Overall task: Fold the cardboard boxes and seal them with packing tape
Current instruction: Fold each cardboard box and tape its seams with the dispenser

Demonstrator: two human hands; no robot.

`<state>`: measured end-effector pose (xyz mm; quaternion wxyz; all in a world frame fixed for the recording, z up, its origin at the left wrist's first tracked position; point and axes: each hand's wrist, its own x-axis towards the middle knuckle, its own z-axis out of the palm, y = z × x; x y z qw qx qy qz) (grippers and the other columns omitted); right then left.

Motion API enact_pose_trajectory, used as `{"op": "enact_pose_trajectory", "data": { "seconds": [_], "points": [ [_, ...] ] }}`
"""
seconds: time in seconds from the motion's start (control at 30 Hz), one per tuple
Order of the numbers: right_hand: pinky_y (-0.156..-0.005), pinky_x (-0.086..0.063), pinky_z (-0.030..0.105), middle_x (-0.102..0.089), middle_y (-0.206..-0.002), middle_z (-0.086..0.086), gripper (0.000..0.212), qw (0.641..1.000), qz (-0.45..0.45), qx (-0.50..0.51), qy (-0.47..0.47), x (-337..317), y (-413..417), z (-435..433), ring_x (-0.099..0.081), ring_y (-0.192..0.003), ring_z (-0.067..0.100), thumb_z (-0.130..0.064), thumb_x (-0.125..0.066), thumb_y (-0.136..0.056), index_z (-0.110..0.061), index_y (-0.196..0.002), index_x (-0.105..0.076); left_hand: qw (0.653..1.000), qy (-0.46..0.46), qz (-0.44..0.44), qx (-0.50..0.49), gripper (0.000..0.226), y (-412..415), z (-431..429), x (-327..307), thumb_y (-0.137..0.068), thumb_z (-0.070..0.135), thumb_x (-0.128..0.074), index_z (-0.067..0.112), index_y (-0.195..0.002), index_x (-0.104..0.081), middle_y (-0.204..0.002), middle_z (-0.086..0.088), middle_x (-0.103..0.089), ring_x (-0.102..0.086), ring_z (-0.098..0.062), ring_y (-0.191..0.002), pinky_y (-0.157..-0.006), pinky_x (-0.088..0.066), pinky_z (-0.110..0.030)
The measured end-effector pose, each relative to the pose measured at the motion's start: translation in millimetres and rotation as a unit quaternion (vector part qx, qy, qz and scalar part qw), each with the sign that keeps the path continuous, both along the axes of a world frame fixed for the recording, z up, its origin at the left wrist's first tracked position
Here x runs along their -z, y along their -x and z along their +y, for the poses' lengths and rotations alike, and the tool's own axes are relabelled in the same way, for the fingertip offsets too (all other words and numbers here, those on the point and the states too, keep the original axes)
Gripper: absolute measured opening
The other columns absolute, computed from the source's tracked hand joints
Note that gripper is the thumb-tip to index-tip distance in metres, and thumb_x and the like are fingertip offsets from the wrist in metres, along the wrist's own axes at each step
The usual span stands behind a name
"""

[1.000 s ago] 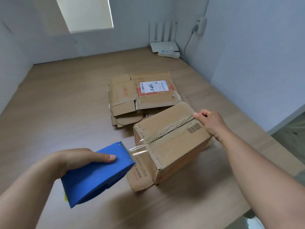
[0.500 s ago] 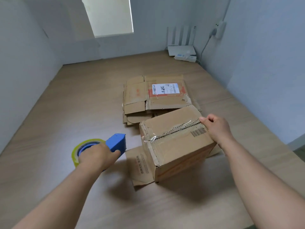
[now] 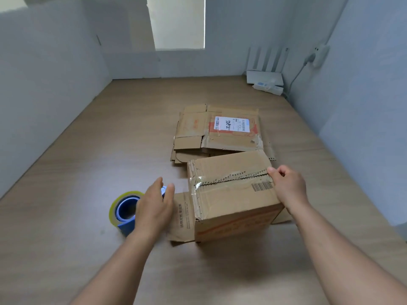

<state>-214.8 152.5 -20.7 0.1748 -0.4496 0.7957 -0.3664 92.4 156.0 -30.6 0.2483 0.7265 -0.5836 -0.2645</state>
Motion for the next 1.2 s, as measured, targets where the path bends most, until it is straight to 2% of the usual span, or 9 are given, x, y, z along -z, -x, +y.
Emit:
{"op": "enact_pose_trajectory", "data": {
  "seconds": [0.13, 0.27, 0.47, 0.6, 0.73, 0.83, 0.93, 1.1, 1.2],
  "points": [
    [-0.050, -0.028, 0.027, -0.040, -0.052, 0.002, 0.042, 1.000, -0.004, -0.009, -0.006, -1.0, 1.4, 0.8, -0.036, -0.051, 0.016, -0.030, -0.056, -0.093, -0.012, -0.059, -0.040, 0.885, -0.186, 0.416, -0.097, 0.027, 32.0, -6.4, -34.0, -0.094, 0.035, -0.053, 0.010, -0.103, -0.056, -0.083, -0.002, -0.061, -0.057, -0.017, -0.073, -0.075, -0.043, -0.032],
    [-0.049, -0.027, 0.026, -0.041, -0.052, 0.000, 0.043, 1.000, -0.009, -0.018, -0.009, -0.8, 2.3, 1.1, -0.037, -0.051, 0.014, -0.030, -0.055, -0.094, -0.014, -0.058, -0.038, 0.842, -0.225, 0.475, -0.122, 0.012, 26.9, -3.0, -34.7, -0.091, 0.017, -0.056, 0.014, -0.080, -0.053, -0.064, 0.000, -0.043, -0.043, -0.015, -0.054, -0.059, -0.039, -0.027],
    [-0.045, -0.024, 0.028, -0.042, -0.052, 0.000, 0.045, 1.000, 0.002, -0.024, -0.003, -0.5, 0.9, 1.4, -0.037, -0.050, 0.013, -0.032, -0.053, -0.095, -0.014, -0.058, -0.037, 0.941, -0.079, 0.289, -0.159, 0.013, 38.4, 3.0, -25.4, -0.092, 0.019, -0.061, 0.009, -0.084, -0.060, -0.076, -0.007, -0.061, -0.055, -0.019, -0.070, -0.065, -0.046, -0.030],
    [-0.045, -0.025, 0.027, -0.046, -0.056, 0.000, 0.043, 1.000, 0.003, -0.021, -0.010, -0.6, 1.0, 1.4, -0.039, -0.052, 0.014, -0.033, -0.052, -0.096, -0.015, -0.059, -0.039, 0.942, -0.077, 0.284, -0.160, 0.017, 61.9, 8.9, -11.4, -0.093, 0.027, -0.059, 0.011, -0.085, -0.059, -0.085, -0.010, -0.067, -0.060, -0.023, -0.077, -0.062, -0.046, -0.032],
    [-0.052, -0.029, 0.030, -0.057, -0.077, 0.002, 0.030, 1.000, -0.009, -0.018, -0.023, -0.9, 1.1, 1.1, -0.051, -0.072, 0.022, -0.037, -0.051, -0.096, -0.014, -0.077, -0.052, 0.969, -0.115, 0.159, -0.152, 0.040, 51.8, 6.1, -11.9, -0.091, 0.031, -0.061, 0.009, -0.121, -0.048, -0.100, -0.010, -0.063, -0.061, -0.025, -0.087, -0.067, -0.045, -0.032],
    [-0.062, -0.035, 0.032, -0.060, -0.091, 0.003, 0.024, 0.999, 0.016, -0.034, -0.023, -0.3, 1.1, 1.0, -0.053, -0.082, 0.024, -0.038, -0.044, -0.098, -0.017, -0.091, -0.054, 0.979, -0.009, 0.151, -0.140, 0.048, 53.9, 3.7, -24.2, -0.098, 0.025, -0.047, 0.011, -0.143, -0.035, -0.138, -0.011, -0.049, -0.049, -0.028, -0.121, -0.092, -0.038, -0.036],
    [-0.068, -0.040, 0.034, -0.061, -0.100, 0.008, 0.046, 0.993, 0.075, -0.062, -0.069, -7.1, 0.4, 0.4, -0.054, -0.089, 0.028, -0.057, -0.029, -0.096, -0.018, -0.092, -0.052, 0.989, -0.050, 0.129, -0.059, 0.056, 84.5, 1.8, -32.6, -0.100, 0.045, -0.032, 0.008, -0.141, -0.038, -0.145, -0.013, -0.043, -0.041, -0.029, -0.130, -0.097, -0.035, -0.038],
    [-0.091, -0.041, 0.042, -0.047, -0.136, 0.014, 0.122, 0.961, 0.135, -0.088, -0.223, -22.4, -22.2, -16.3, -0.046, -0.124, 0.031, -0.096, -0.030, -0.059, -0.005, -0.139, -0.032, 0.986, -0.121, -0.072, -0.091, 0.100, 113.9, -1.4, -29.9, -0.082, 0.080, -0.026, 0.004, -0.146, -0.023, -0.129, -0.016, -0.056, -0.052, -0.035, -0.118, -0.083, -0.044, -0.040],
    [-0.097, -0.040, 0.049, -0.046, -0.138, 0.014, 0.122, 0.953, 0.156, -0.089, -0.242, -22.0, -32.9, -26.6, -0.045, -0.126, 0.031, -0.094, -0.044, -0.056, -0.005, -0.138, -0.030, 0.977, -0.116, -0.139, -0.117, 0.099, 121.0, -6.0, -26.9, -0.078, 0.083, -0.035, 0.004, -0.137, -0.035, -0.122, -0.014, -0.061, -0.056, -0.034, -0.114, -0.077, -0.044, -0.038]
  ]
}}
